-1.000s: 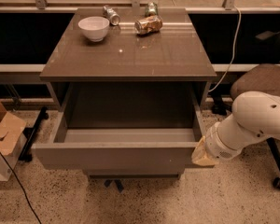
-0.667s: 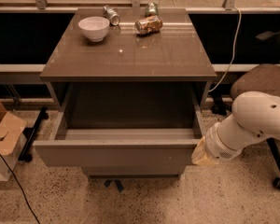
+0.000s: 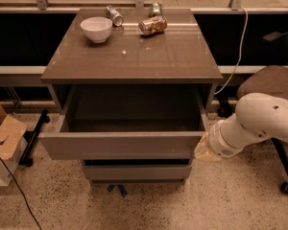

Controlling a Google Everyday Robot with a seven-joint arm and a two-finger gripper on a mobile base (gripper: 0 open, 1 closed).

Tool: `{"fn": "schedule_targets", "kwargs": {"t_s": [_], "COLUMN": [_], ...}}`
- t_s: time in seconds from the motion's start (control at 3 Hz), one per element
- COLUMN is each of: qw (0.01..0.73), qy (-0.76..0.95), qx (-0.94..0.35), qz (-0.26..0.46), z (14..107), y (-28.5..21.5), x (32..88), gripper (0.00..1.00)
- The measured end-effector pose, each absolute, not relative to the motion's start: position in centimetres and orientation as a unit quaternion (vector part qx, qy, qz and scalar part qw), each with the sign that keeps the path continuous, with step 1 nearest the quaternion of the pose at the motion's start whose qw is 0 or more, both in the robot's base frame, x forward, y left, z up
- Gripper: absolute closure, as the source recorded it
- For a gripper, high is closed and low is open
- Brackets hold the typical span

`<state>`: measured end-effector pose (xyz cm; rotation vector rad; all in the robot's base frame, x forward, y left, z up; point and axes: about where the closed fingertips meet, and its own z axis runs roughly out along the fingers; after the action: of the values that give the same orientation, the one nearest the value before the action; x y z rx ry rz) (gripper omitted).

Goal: Close top drawer

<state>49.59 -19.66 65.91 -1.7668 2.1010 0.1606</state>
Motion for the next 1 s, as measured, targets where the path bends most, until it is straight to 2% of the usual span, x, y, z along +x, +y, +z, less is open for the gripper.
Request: {"fn": "schedule_targets", "kwargs": {"t_s": [0.33,0.67,1.0], "qw": [0.218,0.264,0.264], "qy": [0.743,0.722,0.722], "qx": [-0.631,-0.639,-0.639], "qz": [0.039,0.017,0.017], "z": [66.0,66.2,66.2], "y": [-18.7,-16.7,-16.7], "x": [50.7,54.1,54.2], "gripper": [1.00,1.00,1.00]}}
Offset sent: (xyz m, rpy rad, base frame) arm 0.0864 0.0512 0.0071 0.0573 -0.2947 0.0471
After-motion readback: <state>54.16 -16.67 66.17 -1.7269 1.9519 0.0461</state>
